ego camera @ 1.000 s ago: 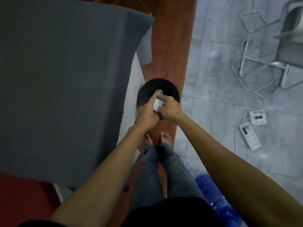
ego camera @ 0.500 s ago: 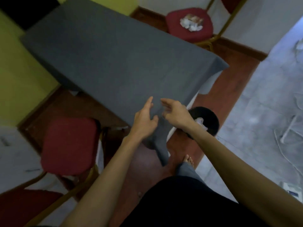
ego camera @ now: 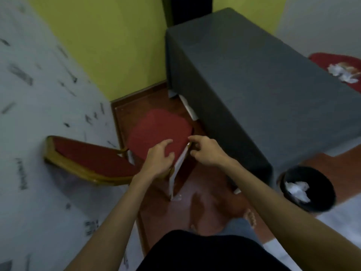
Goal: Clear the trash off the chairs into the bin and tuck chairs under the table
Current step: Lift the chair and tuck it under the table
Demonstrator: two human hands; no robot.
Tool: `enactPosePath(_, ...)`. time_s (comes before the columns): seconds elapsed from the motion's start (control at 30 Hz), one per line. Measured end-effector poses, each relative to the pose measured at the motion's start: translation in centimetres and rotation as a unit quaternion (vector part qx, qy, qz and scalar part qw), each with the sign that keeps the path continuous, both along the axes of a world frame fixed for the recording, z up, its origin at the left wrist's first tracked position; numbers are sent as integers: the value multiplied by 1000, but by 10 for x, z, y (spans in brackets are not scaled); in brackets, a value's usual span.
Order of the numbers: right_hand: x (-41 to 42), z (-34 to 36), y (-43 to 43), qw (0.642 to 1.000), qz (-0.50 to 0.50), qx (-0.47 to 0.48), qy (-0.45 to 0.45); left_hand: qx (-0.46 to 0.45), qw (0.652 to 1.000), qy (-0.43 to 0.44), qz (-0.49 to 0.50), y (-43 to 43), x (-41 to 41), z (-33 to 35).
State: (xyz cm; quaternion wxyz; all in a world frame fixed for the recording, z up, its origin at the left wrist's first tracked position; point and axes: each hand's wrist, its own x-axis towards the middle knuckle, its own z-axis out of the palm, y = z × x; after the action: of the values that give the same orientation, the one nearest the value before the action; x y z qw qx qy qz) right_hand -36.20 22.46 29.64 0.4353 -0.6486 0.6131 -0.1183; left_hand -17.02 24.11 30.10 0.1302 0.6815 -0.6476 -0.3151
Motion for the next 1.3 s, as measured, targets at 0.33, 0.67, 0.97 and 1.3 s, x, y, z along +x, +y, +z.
enactPosePath(0.33,140,22,5,973,226,-40,27,-17,986,-35,164,42,123,14)
enactPosePath(0.67,231,26,-1,924,380,-21,41,-67,930,10,361,83,184,18)
enactPosePath(0.97,306,9,11,918,390,9,77,33,891,56,450,109,256,15)
enactPosePath(1.3,356,-2,25,958,263,-25,108,57,846,278,451,24,318,21)
